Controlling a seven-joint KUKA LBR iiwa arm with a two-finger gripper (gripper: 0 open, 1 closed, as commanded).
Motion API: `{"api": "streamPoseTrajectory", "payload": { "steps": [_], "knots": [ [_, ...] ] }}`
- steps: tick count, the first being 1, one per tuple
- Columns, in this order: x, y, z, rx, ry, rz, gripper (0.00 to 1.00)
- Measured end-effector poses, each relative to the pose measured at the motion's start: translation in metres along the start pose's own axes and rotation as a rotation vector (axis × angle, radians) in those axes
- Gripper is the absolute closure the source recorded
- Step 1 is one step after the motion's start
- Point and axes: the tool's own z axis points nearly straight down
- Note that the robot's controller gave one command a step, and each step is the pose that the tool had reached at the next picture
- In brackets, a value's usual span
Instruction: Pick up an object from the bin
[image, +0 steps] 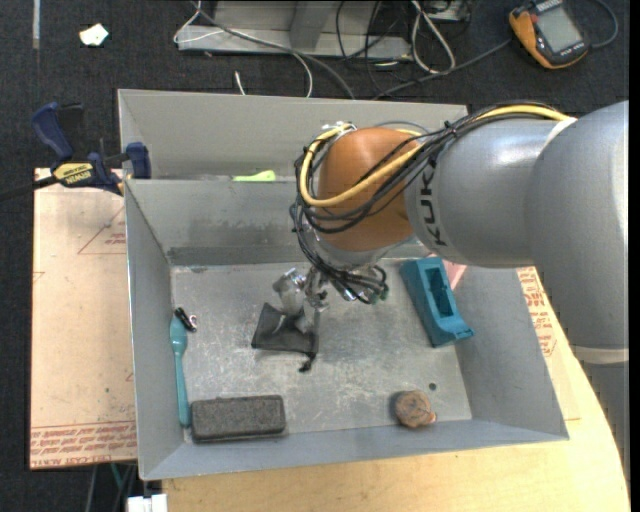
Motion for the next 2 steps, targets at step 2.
{"api": "streamPoseTrajectory", "payload": {
  "steps": [2],
  "knots": [
    [0.009,-0.01,-0.102,-0.003,0.004,0.018,1.0]
  ]
}}
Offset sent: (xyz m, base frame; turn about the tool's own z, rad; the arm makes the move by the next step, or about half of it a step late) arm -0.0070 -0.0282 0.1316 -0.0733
